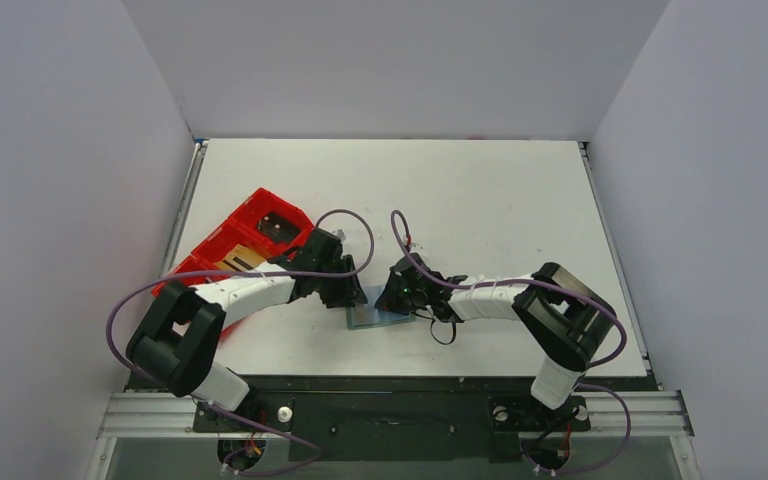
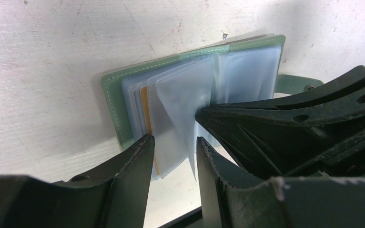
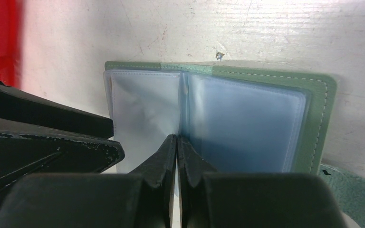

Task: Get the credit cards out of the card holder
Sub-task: Remove the credit card from the card holder.

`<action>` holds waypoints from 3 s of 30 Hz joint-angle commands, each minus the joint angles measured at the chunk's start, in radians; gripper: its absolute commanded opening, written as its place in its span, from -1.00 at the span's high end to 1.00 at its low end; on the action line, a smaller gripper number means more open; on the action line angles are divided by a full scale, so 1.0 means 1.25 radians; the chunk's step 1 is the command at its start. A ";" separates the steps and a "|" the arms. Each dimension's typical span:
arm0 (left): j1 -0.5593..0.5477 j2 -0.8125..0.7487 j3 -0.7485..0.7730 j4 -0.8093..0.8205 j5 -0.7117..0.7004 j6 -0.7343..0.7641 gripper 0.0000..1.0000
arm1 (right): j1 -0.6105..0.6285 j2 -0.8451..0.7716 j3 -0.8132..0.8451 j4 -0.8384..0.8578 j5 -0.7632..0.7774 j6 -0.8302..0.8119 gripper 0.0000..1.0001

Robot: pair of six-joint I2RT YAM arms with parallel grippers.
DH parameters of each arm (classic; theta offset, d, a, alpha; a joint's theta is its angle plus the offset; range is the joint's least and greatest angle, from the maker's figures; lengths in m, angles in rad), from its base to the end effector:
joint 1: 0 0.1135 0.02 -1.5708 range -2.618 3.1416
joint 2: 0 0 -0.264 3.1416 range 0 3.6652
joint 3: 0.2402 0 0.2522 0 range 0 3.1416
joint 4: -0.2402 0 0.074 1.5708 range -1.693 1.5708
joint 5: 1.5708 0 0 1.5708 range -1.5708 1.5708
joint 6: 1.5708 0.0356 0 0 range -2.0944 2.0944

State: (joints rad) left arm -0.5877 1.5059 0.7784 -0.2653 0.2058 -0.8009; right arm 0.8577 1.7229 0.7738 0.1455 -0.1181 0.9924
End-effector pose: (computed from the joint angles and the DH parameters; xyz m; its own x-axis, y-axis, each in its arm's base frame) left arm 0.2333 -0.1642 0.1677 -0.9416 -0.2172 -0.2574 -0.0580 0.8574 -0.5114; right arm 0.2110 0.2503 0.1316 -0.9311 0.1945 -0.3084 -0.0455 0.7772 0.6276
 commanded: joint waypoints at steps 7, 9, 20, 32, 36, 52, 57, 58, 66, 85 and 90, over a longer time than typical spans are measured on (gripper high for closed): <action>-0.009 0.009 -0.004 0.039 -0.015 0.003 0.29 | -0.001 0.052 -0.034 -0.077 0.035 -0.016 1.00; -0.009 0.005 0.000 0.030 -0.022 0.006 0.29 | -0.002 0.054 -0.034 -0.077 0.034 -0.016 1.00; -0.028 0.022 0.004 0.040 -0.014 0.017 0.29 | -0.003 0.056 -0.029 -0.077 0.030 -0.017 1.00; -0.046 0.065 0.019 0.069 -0.014 0.001 0.53 | -0.009 0.040 -0.030 -0.077 0.028 -0.020 1.00; -0.046 0.061 0.026 0.060 -0.026 0.001 0.75 | -0.016 0.010 -0.013 -0.096 0.026 -0.028 1.00; -0.057 0.026 0.043 0.058 -0.022 0.007 1.00 | -0.046 -0.188 0.089 -0.271 0.065 -0.056 0.27; -0.077 0.020 0.057 0.075 -0.011 0.006 0.90 | -0.063 -0.238 0.083 -0.309 0.090 -0.067 0.25; -0.081 0.021 0.064 0.077 -0.010 0.006 0.83 | -0.069 -0.249 0.077 -0.316 0.091 -0.068 0.25; -0.117 0.066 0.124 0.089 -0.005 0.006 0.49 | -0.094 -0.305 0.042 -0.348 0.123 -0.076 0.25; -0.173 0.197 0.260 0.101 0.020 0.015 0.00 | -0.113 -0.403 -0.015 -0.406 0.180 -0.081 0.24; -0.173 0.175 0.285 0.086 0.011 0.017 -0.09 | -0.114 -0.407 -0.014 -0.408 0.181 -0.081 0.24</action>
State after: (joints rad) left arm -0.7990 1.7523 1.0756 -0.1757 0.2176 -0.7994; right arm 0.7223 1.2499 0.7551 -0.3691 0.0753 0.9009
